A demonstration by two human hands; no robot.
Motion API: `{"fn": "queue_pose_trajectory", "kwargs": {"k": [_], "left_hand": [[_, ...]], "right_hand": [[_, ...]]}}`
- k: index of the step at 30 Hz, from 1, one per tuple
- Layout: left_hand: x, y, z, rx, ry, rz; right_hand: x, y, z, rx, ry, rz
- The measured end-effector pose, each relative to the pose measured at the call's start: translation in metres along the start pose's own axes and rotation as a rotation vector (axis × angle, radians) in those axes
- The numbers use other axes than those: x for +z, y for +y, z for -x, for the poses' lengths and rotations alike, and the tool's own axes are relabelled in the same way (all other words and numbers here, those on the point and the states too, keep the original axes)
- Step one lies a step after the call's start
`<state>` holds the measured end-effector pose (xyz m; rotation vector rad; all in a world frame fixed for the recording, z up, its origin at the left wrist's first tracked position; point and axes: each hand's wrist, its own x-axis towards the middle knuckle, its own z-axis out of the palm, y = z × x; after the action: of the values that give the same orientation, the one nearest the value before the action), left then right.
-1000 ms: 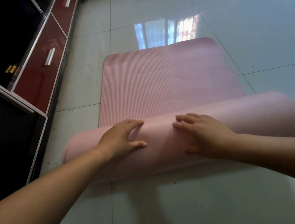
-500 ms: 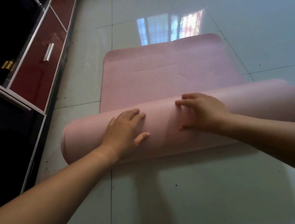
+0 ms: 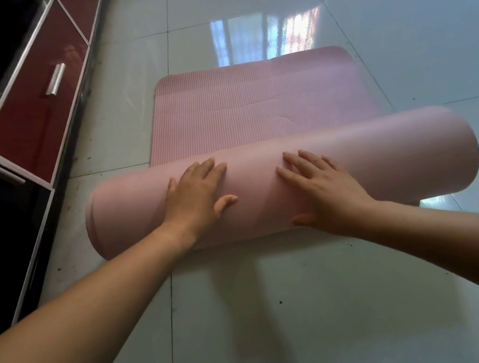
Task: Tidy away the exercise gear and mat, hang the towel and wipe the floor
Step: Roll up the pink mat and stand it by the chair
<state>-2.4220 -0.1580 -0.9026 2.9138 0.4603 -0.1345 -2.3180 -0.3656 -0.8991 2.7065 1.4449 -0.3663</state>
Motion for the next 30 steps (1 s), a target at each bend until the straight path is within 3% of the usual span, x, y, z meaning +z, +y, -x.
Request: {"fn": "queue_pose_trajectory", "kwargs": {"k": [3, 10, 16, 30], "left_hand": [[0.004, 0.002, -0.001, 0.043, 0.1, 0.032], [0.006, -0.009, -0.002, 0.083, -0.001, -0.041], [0.012, -0.014, -0.01, 0.105, -0.077, -0.081], [0.013, -0.011, 0.002, 0.11, -0.021, -0.005]], "right_hand": [[0.004, -0.001, -0.007, 0.011, 0.036, 0.009], [-0.001, 0.012, -0.029, 0.0, 0.081, -0.046], [0.007, 0.018, -0.029, -0.059, 0.018, 0.058], [0.007, 0.012, -0.02, -0.07, 0.127, 0.021]]}}
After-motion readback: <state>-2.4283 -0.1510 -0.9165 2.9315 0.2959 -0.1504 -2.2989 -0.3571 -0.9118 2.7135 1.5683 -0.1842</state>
